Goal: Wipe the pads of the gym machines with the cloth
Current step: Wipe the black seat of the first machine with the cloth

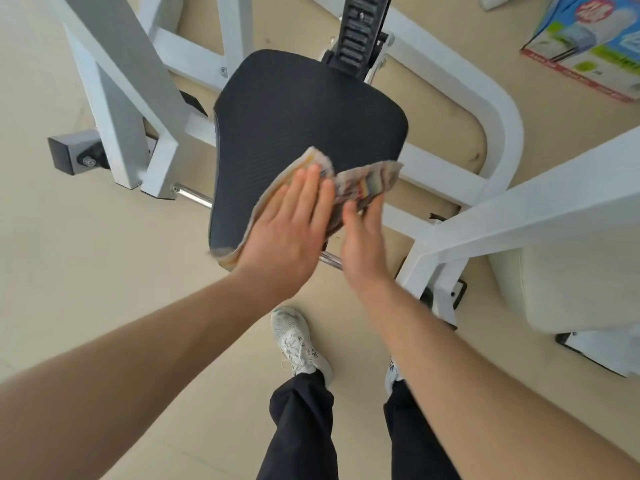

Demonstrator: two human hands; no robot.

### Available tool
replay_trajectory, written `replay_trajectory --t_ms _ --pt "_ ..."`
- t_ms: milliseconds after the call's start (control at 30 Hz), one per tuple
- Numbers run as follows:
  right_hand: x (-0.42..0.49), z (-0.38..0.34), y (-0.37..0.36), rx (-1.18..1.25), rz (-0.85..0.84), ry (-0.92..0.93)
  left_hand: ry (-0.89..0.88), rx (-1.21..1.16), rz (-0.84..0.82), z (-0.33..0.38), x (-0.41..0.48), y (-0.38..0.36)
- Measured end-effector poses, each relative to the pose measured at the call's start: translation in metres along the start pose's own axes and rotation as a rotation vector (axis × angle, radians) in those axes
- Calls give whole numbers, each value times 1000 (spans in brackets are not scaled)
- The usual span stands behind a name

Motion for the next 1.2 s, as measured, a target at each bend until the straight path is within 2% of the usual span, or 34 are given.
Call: replay_trajectory --t_ms 100,233,300,467,567,667,767,867,967,1067,1200 --pt "-20 9 -26 84 26 -48 19 0 -89 -10 -14 4" --pt "27 1 -32 182 328 -319 -80 -20 -129 -3 38 -17" --pt "58 -4 -21 172 401 -373 -183 -83 -117 -5 77 -28" --pt "110 -11 -3 -77 278 -376 -406 -178 -145 -18 141 -44" --pt "132 -16 -5 -126 289 -388 -433 -172 -114 -25 161 -51" --pt "158 -30 -7 -161 250 -361 -387 -174 -99 -33 185 -52" --pt "183 -48 -9 -355 206 -253 -305 -215 -75 -39 200 -54" --pt "173 -59 -21 -779 227 73 -172 -149 -11 -47 180 -51" --pt "116 -54 -42 -1045 143 415 -30 -131 14 -54 115 -33" --pt "44 -43 -67 -1072 -61 573 126 -149 -9 -64 35 -12" --pt "-30 -37 -84 -882 -157 653 173 -289 132 -77 -35 15"
Point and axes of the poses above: each hand's wrist, its own x-axis towards the middle knuckle, its own y-axis out of the back of the hand, z = x × y, the point moved 3 cm from there along x, towards the middle knuckle, and after that the axes turned 14 degrees about z, right-handed, at the moved point
